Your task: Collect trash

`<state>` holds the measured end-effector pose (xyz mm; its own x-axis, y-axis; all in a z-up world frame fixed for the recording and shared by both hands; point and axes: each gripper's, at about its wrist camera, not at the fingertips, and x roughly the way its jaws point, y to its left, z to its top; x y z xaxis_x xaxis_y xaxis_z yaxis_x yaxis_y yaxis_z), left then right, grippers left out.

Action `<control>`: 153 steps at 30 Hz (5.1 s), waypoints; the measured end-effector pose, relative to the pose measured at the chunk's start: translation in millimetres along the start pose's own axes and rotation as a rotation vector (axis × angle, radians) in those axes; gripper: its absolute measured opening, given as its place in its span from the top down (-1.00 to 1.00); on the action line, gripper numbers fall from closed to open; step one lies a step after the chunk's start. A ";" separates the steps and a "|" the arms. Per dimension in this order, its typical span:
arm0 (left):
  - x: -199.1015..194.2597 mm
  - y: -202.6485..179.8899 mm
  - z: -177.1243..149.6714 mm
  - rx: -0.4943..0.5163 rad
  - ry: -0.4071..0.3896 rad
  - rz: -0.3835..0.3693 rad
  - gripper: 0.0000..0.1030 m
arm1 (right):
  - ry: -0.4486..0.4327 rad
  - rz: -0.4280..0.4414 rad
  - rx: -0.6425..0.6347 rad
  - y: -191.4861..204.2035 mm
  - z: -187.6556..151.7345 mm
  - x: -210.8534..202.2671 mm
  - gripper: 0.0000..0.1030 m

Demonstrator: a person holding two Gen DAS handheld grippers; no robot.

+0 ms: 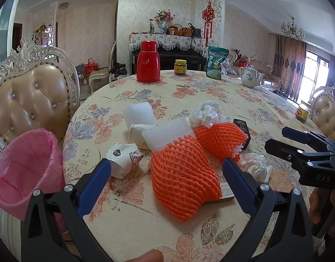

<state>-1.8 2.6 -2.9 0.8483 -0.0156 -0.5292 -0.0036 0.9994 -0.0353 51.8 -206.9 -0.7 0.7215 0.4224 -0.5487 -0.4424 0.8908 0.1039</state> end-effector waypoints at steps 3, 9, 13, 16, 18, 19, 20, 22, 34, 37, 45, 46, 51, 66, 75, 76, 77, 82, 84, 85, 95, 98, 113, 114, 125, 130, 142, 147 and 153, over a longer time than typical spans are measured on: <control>-0.2 -0.6 -0.8 0.000 0.000 -0.002 -0.91 | -0.001 0.000 0.001 0.2 -0.1 -0.5 -0.65; 0.0 -0.9 -0.8 -0.001 0.000 -0.001 -0.91 | -0.002 -0.001 -0.001 0.7 0.0 0.0 -0.65; -0.4 -1.7 -0.8 -0.004 0.001 -0.001 -0.91 | -0.001 -0.001 -0.002 0.8 0.0 -0.3 -0.65; -0.4 -0.8 -0.3 -0.007 0.001 -0.003 -0.91 | -0.001 -0.001 -0.001 0.5 0.1 0.0 -0.65; -0.2 -0.5 0.0 -0.007 0.001 -0.002 -0.91 | -0.001 -0.003 -0.003 0.6 0.1 0.0 -0.65; -0.3 -0.1 0.0 -0.007 0.001 -0.002 -0.91 | -0.001 -0.002 -0.003 0.2 0.1 0.1 -0.65; -0.3 -0.1 0.0 -0.007 0.002 -0.003 -0.91 | 0.000 -0.002 -0.002 -0.1 0.2 0.1 -0.65; -0.3 -0.3 -0.1 -0.009 0.002 -0.004 -0.91 | -0.001 -0.003 -0.002 0.6 0.2 0.2 -0.65; 3.5 2.6 -2.1 -0.019 0.016 -0.011 -0.91 | 0.015 -0.015 -0.005 -1.9 -3.5 0.8 -0.65; 8.4 3.1 -4.6 -0.028 0.033 -0.019 -0.91 | 0.050 -0.033 -0.003 -2.6 -6.6 9.6 -0.65; 26.4 2.6 -9.6 -0.049 0.091 -0.058 -0.91 | 0.147 -0.082 0.001 -10.5 -16.7 29.7 -0.65; 29.8 2.9 -10.2 -0.056 0.104 -0.067 -0.91 | 0.160 -0.100 -0.006 -10.9 -18.2 32.5 -0.65; 51.0 5.8 -15.9 -0.097 0.174 -0.114 -0.91 | 0.208 -0.113 0.002 -17.4 -24.7 42.0 -0.65; 88.8 -0.8 -21.9 -0.100 0.278 -0.166 -0.01 | 0.284 -0.076 0.001 -19.4 -36.6 58.4 0.15; 75.6 1.3 -18.6 -0.068 0.246 -0.196 0.30 | 0.240 -0.043 0.025 -15.5 -36.2 47.2 0.43; 72.9 0.8 -17.0 -0.060 0.237 -0.199 0.31 | 0.230 -0.044 0.027 -15.7 -35.0 44.6 0.43; 69.6 -0.1 -15.3 -0.051 0.225 -0.203 0.31 | 0.220 -0.044 0.030 -15.4 -32.8 41.3 0.43; 56.0 -1.1 -5.4 -0.032 0.192 -0.213 0.31 | 0.182 -0.048 0.041 -17.4 -22.2 29.9 0.43; 50.2 -2.1 -3.0 -0.023 0.183 -0.216 0.31 | 0.162 -0.050 0.047 -17.1 -17.4 24.6 0.43; 47.6 -2.0 -3.0 -0.019 0.179 -0.216 0.31 | 0.156 -0.050 0.050 -17.7 -15.9 22.4 0.43; 27.9 9.0 -12.3 -0.028 0.187 -0.220 0.31 | 0.102 -0.035 0.052 -8.4 -0.1 10.7 0.43; 18.1 11.2 -9.7 -0.029 0.167 -0.226 0.31 | 0.088 -0.026 0.050 -4.5 4.1 9.6 0.43; -14.2 71.3 15.9 -0.100 0.051 -0.098 0.31 | 0.054 0.051 -0.007 41.6 29.0 21.1 0.43; -17.1 78.0 18.3 -0.104 0.043 -0.083 0.31 | 0.051 0.061 -0.011 45.2 31.0 22.4 0.43; -53.2 168.8 31.2 -0.163 -0.021 0.109 0.29 | 0.052 0.198 -0.088 114.5 61.3 53.6 0.43; -71.9 208.4 29.0 -0.199 -0.029 0.196 0.28 | 0.053 0.271 -0.131 157.0 75.8 69.9 0.43; -97.4 274.3 14.8 -0.284 -0.026 0.319 0.27 | 0.081 0.408 -0.238 246.7 97.1 106.0 0.42; -100.1 293.4 6.5 -0.317 -0.017 0.345 0.27 | 0.098 0.458 -0.272 283.5 101.0 117.2 0.43; -104.3 310.4 1.9 -0.346 -0.020 0.366 0.27 | 0.117 0.506 -0.309 316.7 104.5 129.7 0.42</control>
<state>-90.4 314.5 42.9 0.7683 0.3379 -0.5436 -0.4753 0.8700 -0.1310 60.9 147.5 47.8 0.3255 0.7439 -0.5836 -0.8625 0.4866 0.1392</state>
